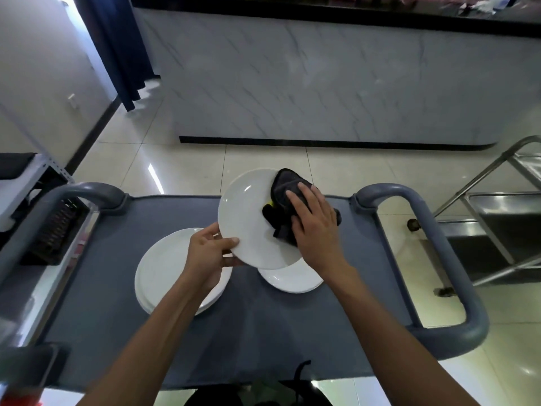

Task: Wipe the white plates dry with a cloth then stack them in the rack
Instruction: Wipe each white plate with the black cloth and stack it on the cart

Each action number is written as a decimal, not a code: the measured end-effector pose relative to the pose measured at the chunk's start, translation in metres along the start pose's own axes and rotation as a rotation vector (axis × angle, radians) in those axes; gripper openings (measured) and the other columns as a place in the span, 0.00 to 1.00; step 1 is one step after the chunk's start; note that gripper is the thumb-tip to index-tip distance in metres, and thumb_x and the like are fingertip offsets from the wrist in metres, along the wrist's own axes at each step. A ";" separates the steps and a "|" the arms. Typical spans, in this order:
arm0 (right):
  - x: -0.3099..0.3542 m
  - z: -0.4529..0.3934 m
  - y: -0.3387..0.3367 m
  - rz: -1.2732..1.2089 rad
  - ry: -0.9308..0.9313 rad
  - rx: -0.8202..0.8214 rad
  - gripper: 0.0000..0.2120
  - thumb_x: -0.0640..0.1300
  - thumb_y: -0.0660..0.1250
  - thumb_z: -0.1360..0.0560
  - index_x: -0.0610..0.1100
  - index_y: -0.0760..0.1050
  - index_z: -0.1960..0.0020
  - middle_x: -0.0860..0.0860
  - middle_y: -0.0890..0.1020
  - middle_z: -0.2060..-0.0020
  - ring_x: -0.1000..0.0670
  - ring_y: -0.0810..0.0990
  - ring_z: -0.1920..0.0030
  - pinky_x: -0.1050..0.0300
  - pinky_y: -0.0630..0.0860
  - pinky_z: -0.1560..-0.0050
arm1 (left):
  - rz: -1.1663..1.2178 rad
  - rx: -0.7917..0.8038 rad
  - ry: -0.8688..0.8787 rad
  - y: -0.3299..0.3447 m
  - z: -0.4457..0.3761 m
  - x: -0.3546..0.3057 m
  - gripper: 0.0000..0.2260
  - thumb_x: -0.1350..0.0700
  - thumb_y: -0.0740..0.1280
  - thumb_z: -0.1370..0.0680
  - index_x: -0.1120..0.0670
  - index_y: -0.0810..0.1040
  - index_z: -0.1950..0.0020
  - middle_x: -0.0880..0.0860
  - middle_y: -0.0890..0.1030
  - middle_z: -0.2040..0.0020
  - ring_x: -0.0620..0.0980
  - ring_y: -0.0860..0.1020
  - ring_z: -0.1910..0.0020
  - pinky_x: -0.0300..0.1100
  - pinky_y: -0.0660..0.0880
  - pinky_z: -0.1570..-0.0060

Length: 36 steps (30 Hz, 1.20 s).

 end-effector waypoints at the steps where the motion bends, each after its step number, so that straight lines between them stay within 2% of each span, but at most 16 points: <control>1: -0.004 0.006 0.001 -0.004 0.006 0.018 0.25 0.39 0.63 0.19 0.49 0.67 0.23 0.48 0.64 0.22 0.43 0.59 0.22 0.44 0.59 0.24 | 0.020 -0.019 0.003 0.004 -0.001 0.001 0.16 0.73 0.64 0.24 0.56 0.83 0.46 0.60 0.85 0.52 0.61 0.83 0.59 0.60 0.82 0.60; 8: 0.000 0.045 0.009 -0.129 0.014 0.018 0.25 0.40 0.65 0.20 0.45 0.68 0.24 0.45 0.66 0.23 0.41 0.62 0.23 0.40 0.62 0.25 | 0.108 -0.099 0.022 0.035 -0.010 0.006 0.16 0.73 0.63 0.24 0.57 0.81 0.43 0.57 0.85 0.51 0.58 0.85 0.58 0.54 0.82 0.63; 13: 0.007 0.057 0.012 -0.164 -0.030 -0.028 0.26 0.39 0.69 0.23 0.42 0.70 0.26 0.41 0.67 0.24 0.38 0.63 0.24 0.35 0.63 0.28 | 0.103 -0.132 0.051 0.049 -0.010 0.008 0.14 0.70 0.64 0.23 0.56 0.83 0.45 0.57 0.85 0.53 0.57 0.84 0.58 0.50 0.82 0.63; 18: -0.007 0.063 -0.001 -0.155 -0.169 -0.108 0.25 0.39 0.64 0.21 0.45 0.67 0.25 0.41 0.66 0.24 0.38 0.62 0.23 0.34 0.60 0.26 | 0.135 -0.140 0.046 0.054 -0.007 0.012 0.14 0.69 0.65 0.23 0.58 0.82 0.43 0.59 0.84 0.52 0.59 0.83 0.58 0.53 0.82 0.62; 21: -0.028 0.058 -0.008 -0.215 -0.144 -0.145 0.25 0.36 0.63 0.21 0.44 0.65 0.25 0.41 0.64 0.24 0.37 0.60 0.22 0.33 0.62 0.27 | 0.157 -0.117 0.033 0.058 -0.005 0.012 0.15 0.70 0.65 0.23 0.57 0.81 0.41 0.59 0.85 0.49 0.61 0.84 0.56 0.56 0.82 0.62; 26: -0.051 0.043 -0.014 -0.230 -0.137 -0.130 0.22 0.40 0.57 0.18 0.46 0.66 0.24 0.44 0.63 0.23 0.41 0.57 0.21 0.42 0.58 0.24 | 0.118 -0.076 0.033 0.061 -0.004 0.007 0.17 0.70 0.65 0.24 0.58 0.79 0.37 0.58 0.85 0.46 0.63 0.84 0.55 0.58 0.82 0.62; 30: -0.066 0.023 -0.022 -0.252 -0.096 -0.107 0.22 0.38 0.60 0.18 0.45 0.68 0.25 0.44 0.64 0.23 0.42 0.58 0.22 0.44 0.57 0.23 | 0.060 -0.054 0.043 0.063 -0.001 0.004 0.15 0.71 0.65 0.23 0.58 0.80 0.40 0.59 0.85 0.48 0.63 0.84 0.57 0.57 0.82 0.63; 36: -0.068 -0.006 -0.031 -0.210 -0.121 -0.062 0.24 0.35 0.64 0.20 0.46 0.69 0.25 0.43 0.66 0.24 0.39 0.61 0.23 0.39 0.62 0.25 | 0.026 -0.016 0.053 0.067 0.007 0.001 0.15 0.72 0.64 0.23 0.57 0.81 0.43 0.60 0.85 0.48 0.66 0.84 0.56 0.59 0.82 0.62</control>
Point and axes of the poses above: each hand's wrist, its own z-axis away from the middle knuckle, its own y-axis out of the palm, x = y × z, the point moved 10 cm from there along -z, towards the middle knuckle
